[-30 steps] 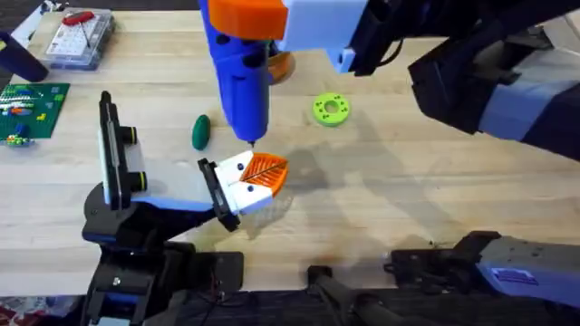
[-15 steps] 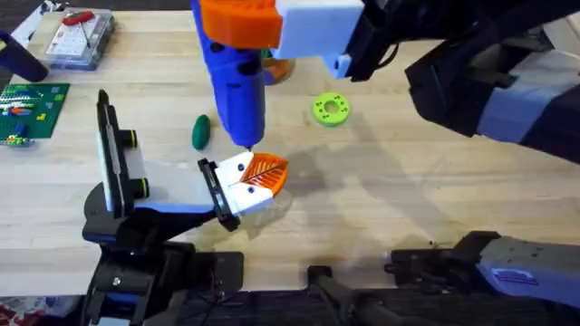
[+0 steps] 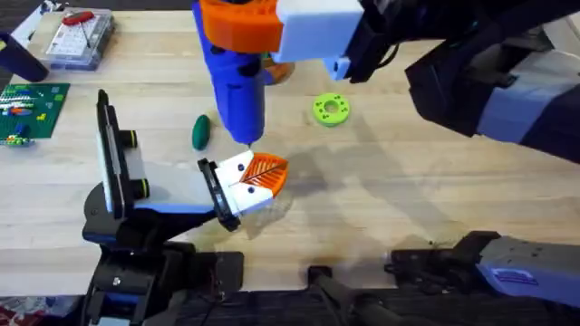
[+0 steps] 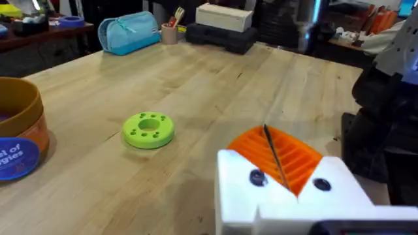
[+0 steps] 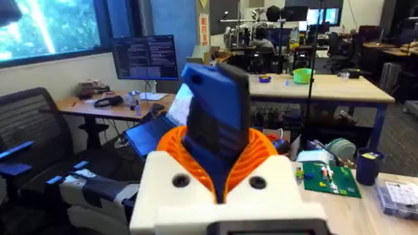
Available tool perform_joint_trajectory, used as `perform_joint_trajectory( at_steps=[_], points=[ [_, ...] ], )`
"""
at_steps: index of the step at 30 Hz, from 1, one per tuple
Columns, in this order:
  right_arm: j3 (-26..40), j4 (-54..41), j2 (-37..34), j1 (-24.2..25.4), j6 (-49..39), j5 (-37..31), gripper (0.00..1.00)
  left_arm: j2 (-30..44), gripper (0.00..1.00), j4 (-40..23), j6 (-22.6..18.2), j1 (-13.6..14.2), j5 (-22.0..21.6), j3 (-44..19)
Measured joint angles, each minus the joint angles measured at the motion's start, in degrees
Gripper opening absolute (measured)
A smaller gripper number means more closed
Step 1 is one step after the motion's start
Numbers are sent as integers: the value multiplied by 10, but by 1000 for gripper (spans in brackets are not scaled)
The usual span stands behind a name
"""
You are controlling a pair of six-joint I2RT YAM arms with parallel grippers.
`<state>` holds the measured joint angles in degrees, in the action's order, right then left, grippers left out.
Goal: Pick up the gripper from the table and insert it into the empty holder that is missing its gripper. Then pick up a screw, insert it into the mounting hole, and use the screwdriver to tighten it. Finally, clean up the table by picking up the vegetable and placing it into the bucket.
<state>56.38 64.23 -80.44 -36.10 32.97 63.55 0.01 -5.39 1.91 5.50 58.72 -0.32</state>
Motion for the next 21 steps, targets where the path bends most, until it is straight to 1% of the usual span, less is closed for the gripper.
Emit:
perform_joint_trajectory(
  at_steps=[4,11,21],
  points=[
    [0,-1,0,-3,-10,2,26,0,17,0,0,0,0,0],
    [0,-2,0,-21,-29,6,26,0,17,0,0,0,0,0],
    [0,-1,-1,-21,-44,8,26,0,17,0,0,0,0,0]
  ],
)
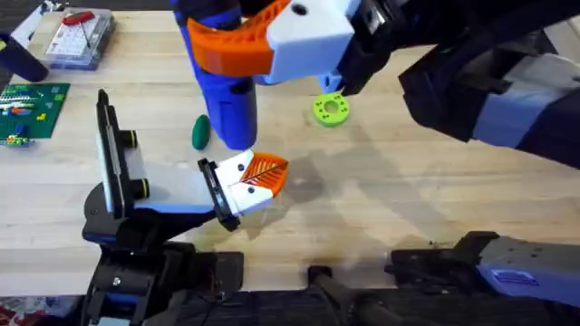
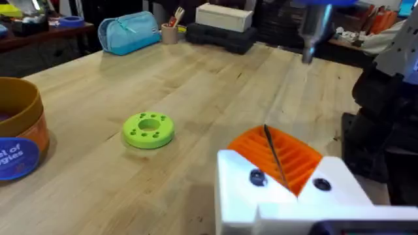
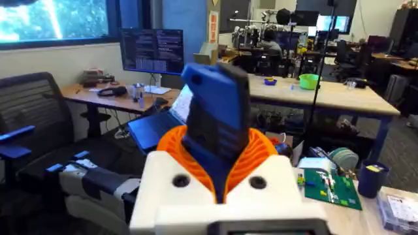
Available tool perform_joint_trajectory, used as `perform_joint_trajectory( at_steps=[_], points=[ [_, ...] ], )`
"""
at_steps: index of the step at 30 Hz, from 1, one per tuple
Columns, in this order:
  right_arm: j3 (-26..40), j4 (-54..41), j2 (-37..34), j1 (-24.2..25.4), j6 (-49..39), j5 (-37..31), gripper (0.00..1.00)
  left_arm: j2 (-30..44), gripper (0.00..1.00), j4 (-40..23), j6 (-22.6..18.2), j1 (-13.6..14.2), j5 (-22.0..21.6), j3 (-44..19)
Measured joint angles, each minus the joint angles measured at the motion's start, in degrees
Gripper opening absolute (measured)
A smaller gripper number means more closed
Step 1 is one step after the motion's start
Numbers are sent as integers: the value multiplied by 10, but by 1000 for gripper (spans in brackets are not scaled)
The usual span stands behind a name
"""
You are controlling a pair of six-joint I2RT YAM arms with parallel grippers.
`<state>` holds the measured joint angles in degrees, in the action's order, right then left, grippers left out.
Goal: Pick up the gripper from the table and insert it into the empty holder that is missing its gripper. Then pick up a screw, insert it into the mounting hole, and use the screwdriver to tighten it. Finally, clean up the table by picking up the vegetable and placing it into the bucket.
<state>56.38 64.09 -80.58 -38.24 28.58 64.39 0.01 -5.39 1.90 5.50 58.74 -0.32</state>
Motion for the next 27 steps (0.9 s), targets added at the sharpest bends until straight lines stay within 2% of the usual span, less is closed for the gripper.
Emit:
perform_joint_trajectory(
  at_steps=[15,27],
  points=[
    [0,-2,-19,-1,-18,0,26,0,17,0,0,0,0,0],
    [-19,-18,-19,-21,-59,0,26,0,17,0,0,0,0,0]
  ],
)
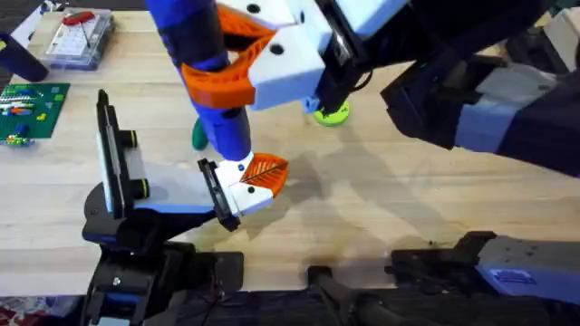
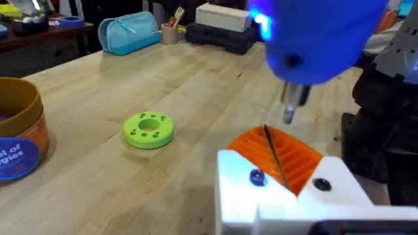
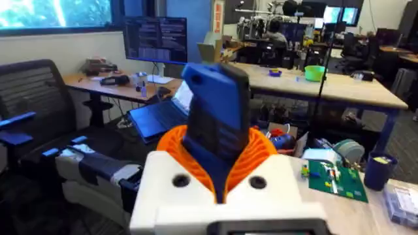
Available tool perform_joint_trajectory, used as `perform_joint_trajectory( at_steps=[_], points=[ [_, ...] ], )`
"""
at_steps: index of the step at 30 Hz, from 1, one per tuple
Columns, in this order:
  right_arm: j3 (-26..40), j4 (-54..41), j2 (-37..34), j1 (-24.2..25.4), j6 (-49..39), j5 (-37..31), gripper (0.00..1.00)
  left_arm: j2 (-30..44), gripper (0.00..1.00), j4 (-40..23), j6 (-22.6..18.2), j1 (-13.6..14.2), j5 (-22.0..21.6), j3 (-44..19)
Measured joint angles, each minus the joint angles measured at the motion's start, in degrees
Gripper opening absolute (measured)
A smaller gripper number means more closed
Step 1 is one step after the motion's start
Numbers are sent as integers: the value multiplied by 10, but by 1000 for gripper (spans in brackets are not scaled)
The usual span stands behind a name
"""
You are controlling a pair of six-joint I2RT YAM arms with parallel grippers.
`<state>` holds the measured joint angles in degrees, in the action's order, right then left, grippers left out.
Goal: Pick up the gripper from the table and insert it into the empty holder that is missing its gripper. Then pick up a screw, insert it into the mounting hole, and use the screwdriver to tighten it. Finally, clean up the table by picking up the vegetable and placing it into the bucket.
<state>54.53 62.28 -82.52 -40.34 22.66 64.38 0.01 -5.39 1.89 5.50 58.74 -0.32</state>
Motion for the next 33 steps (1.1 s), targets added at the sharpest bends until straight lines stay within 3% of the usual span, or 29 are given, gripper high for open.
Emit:
perform_joint_trajectory(
  at_steps=[33],
  points=[
    [-19,-2,-2,-3,-35,0,26,0,17,0,0,0,0,0]
  ],
)
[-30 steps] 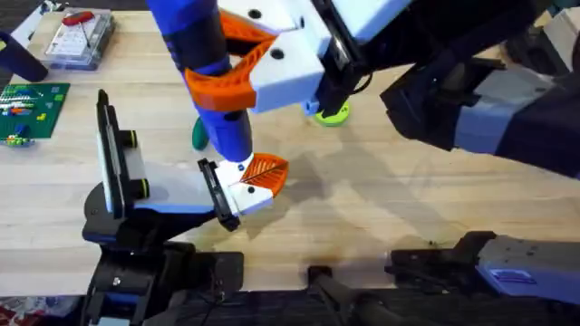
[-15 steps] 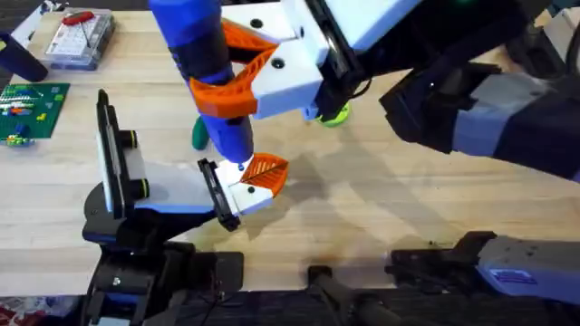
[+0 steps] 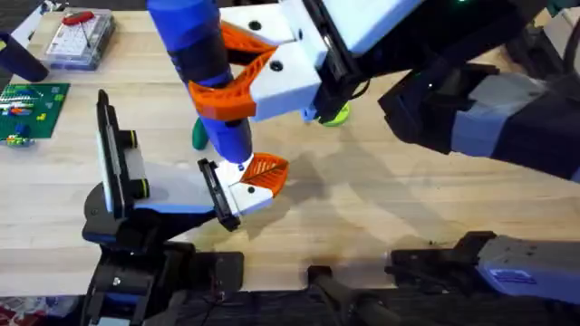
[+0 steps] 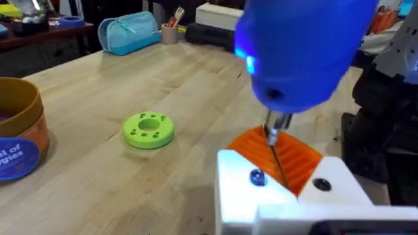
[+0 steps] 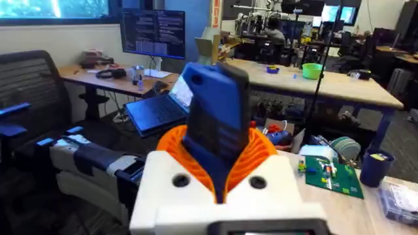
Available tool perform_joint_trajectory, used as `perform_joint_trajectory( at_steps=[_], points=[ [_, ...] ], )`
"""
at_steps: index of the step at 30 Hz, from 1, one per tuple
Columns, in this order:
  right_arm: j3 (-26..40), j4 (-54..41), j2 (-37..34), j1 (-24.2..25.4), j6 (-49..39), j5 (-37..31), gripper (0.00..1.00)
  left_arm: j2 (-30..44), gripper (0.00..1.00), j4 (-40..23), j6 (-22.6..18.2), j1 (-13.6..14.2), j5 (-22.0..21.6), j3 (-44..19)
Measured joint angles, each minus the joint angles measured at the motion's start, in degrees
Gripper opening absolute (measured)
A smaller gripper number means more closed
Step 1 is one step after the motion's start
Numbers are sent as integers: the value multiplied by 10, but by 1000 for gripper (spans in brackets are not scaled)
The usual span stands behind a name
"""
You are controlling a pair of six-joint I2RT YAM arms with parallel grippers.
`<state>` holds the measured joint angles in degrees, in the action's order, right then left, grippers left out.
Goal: Pick up the gripper from the table and insert it into the empty holder that is missing its gripper. Then pick up a screw, insert it into the mounting hole, and use the screwdriver to tighten it. Finally, clean up the table by picking up the vegetable and placing it into the bucket.
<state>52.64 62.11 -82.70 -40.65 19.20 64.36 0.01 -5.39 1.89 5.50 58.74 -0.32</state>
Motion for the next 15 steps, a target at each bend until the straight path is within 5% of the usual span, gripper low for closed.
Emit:
perform_joint_trajectory(
  at_steps=[15],
  points=[
    [0,-10,-17,-6,-7,0,26,0,17,0,0,0,0,0]
  ],
)
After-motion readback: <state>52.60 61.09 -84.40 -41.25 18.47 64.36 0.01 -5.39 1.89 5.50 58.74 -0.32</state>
